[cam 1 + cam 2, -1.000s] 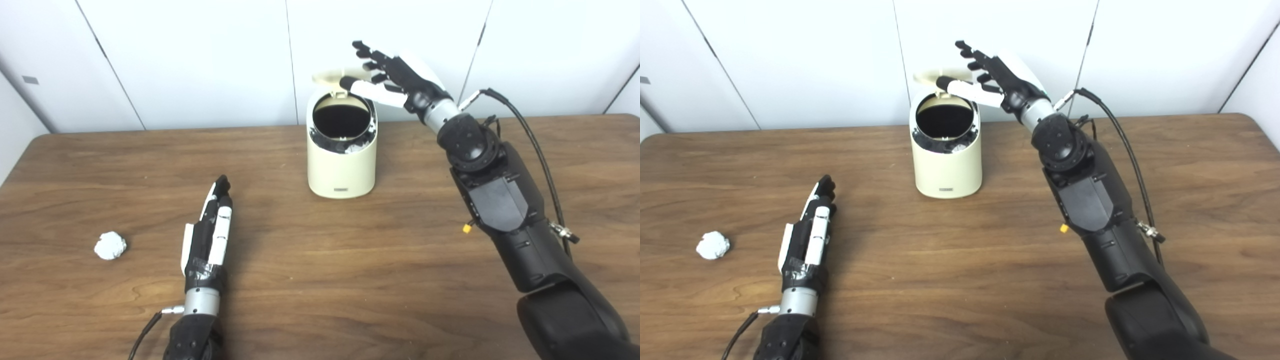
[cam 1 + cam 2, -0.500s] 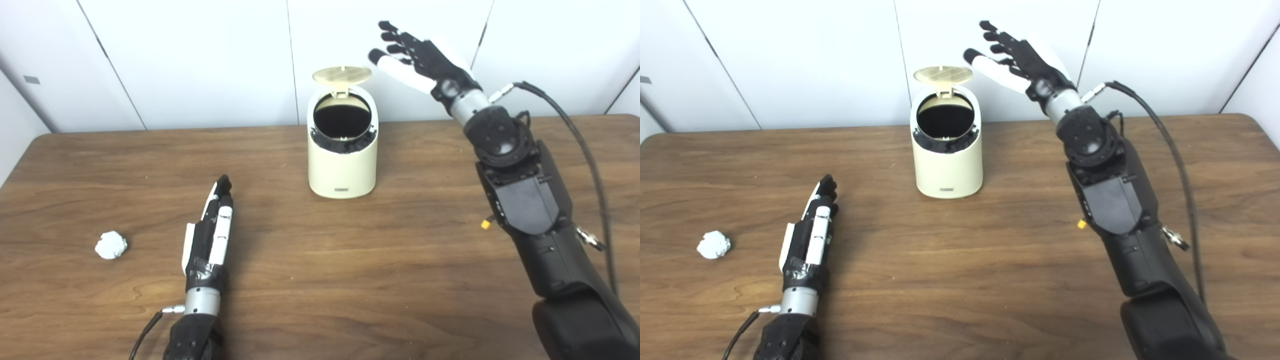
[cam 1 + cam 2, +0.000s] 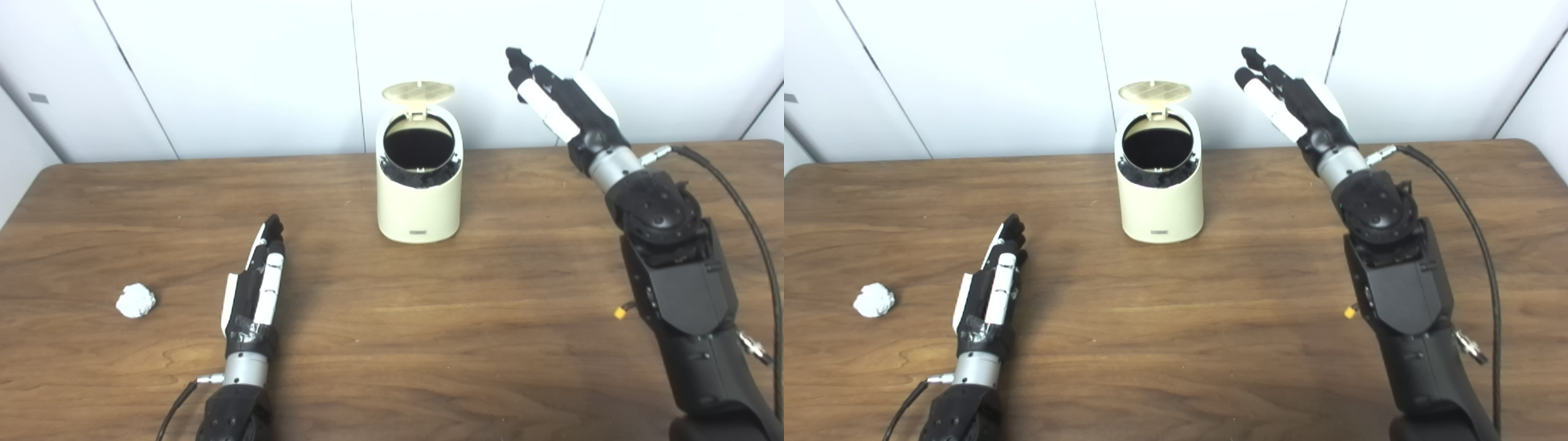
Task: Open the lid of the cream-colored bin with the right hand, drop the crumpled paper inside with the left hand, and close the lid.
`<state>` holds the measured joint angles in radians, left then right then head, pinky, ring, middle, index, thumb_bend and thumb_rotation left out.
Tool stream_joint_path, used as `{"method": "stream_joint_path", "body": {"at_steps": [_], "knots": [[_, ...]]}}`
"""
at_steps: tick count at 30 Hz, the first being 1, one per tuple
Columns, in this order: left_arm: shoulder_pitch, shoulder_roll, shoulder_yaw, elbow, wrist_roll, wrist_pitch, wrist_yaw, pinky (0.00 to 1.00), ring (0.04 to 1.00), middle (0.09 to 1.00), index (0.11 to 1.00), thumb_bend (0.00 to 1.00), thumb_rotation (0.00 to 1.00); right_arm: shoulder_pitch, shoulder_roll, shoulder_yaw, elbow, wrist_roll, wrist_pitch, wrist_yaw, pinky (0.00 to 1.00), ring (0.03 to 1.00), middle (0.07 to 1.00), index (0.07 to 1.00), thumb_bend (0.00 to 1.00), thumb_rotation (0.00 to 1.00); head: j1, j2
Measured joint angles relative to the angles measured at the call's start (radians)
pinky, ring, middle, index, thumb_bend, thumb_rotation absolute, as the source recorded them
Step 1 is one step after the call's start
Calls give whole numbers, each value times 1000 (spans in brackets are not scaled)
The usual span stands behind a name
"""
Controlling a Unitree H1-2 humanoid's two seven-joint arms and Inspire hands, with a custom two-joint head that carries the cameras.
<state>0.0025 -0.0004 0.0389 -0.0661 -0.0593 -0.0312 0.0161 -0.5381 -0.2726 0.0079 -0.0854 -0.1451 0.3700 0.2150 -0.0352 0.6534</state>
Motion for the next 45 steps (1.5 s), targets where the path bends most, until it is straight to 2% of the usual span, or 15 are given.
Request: {"method": "stream_joint_path", "body": {"at_steps": [5,10,16,21,28,32,40,45], "knots": [[1,3,4,0,-16,3,-1,1000,1000,973,974,380,792,90,8,-29,-41,14,36,-10,939,958,969,939,495,963,-2,3],[2,5,4,-6,-22,16,-3,1000,1000,983,992,346,839,142,22,-65,-62,74,31,-20,995,992,985,954,481,991,-8,11],[1,6,7,-10,-29,18,-5,1000,1000,975,995,361,862,225,49,-90,-81,125,25,-39,1000,999,985,960,617,970,-8,18],[2,6,12,-11,-36,19,-12,1000,1000,977,993,381,873,295,93,-127,-82,163,10,-76,1000,1000,988,961,603,999,-9,26],[1,6,21,-11,-64,23,-22,1000,1000,982,990,408,873,314,107,-164,-48,244,-20,-81,1000,1000,1000,999,579,1000,-6,35],[1,6,22,-13,-68,29,-21,1000,997,979,988,406,870,338,117,-165,-31,257,-28,-83,1000,1000,1000,977,558,1000,12,35],[1,7,19,-13,-62,30,-21,1000,999,983,992,420,862,347,135,-164,10,273,-115,-96,1000,1000,1000,985,591,1000,17,45],[1,10,21,-13,-61,30,-22,1000,997,975,985,420,846,354,152,-161,25,275,-152,-104,1000,1000,1000,988,578,1000,18,45]]}}
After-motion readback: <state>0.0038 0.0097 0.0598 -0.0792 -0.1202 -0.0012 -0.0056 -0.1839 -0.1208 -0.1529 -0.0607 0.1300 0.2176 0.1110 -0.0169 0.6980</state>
